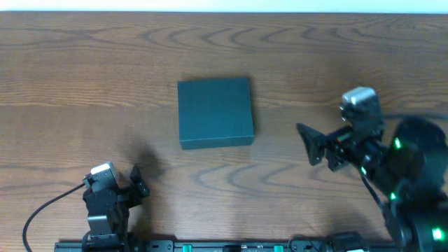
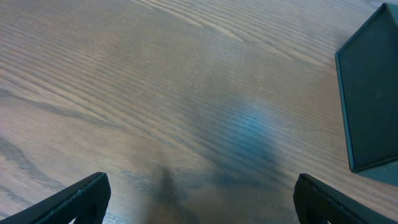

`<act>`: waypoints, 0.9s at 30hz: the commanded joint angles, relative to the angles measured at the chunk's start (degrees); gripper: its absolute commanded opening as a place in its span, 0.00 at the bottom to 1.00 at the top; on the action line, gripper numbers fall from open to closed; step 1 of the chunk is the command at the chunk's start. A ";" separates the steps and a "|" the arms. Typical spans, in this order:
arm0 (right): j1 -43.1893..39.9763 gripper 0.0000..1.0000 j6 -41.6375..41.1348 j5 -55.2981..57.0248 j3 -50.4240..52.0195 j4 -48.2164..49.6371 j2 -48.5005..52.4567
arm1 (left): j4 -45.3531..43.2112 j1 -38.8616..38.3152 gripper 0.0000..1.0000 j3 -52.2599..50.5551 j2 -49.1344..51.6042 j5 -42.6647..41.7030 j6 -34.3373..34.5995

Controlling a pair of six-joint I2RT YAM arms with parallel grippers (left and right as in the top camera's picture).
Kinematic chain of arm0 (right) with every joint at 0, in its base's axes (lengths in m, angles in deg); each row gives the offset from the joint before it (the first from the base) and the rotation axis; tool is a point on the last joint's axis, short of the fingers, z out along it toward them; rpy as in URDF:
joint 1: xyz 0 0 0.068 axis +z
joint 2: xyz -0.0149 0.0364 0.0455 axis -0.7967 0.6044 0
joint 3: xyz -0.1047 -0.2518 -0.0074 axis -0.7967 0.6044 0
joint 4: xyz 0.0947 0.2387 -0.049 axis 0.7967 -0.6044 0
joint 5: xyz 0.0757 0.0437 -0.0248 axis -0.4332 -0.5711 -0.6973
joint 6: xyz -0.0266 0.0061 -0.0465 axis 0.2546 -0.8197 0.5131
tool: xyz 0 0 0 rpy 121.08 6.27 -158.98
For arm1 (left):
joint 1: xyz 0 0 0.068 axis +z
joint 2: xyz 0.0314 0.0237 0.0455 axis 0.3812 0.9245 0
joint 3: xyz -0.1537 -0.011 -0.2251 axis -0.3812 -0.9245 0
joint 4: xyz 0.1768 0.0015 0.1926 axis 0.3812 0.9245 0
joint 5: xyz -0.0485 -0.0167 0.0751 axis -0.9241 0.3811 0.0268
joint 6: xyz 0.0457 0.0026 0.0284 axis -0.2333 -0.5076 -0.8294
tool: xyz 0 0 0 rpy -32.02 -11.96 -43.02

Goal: Pack container

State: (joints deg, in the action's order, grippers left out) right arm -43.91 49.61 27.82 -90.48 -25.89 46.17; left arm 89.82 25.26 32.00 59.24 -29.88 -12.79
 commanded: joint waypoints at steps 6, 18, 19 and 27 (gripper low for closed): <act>0.28 0.99 2.21 11.74 26.14 10.43 -16.76 | -0.04 0.02 0.95 -0.50 -0.52 0.57 -0.85; 0.28 0.99 2.19 11.52 54.40 17.88 -41.13 | -0.04 0.02 0.95 -0.50 -0.52 0.57 -0.85; 0.28 0.99 2.16 11.50 55.15 17.84 -41.99 | -0.04 0.02 0.95 -0.50 -0.52 0.57 -0.85; 0.52 0.99 2.21 11.10 55.95 17.86 -44.28 | -0.04 0.02 0.95 -0.50 -0.52 0.57 -0.85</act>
State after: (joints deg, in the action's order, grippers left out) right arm -43.89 51.05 38.77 -34.96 -8.06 2.46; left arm 89.84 25.26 32.00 59.13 -29.85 -12.79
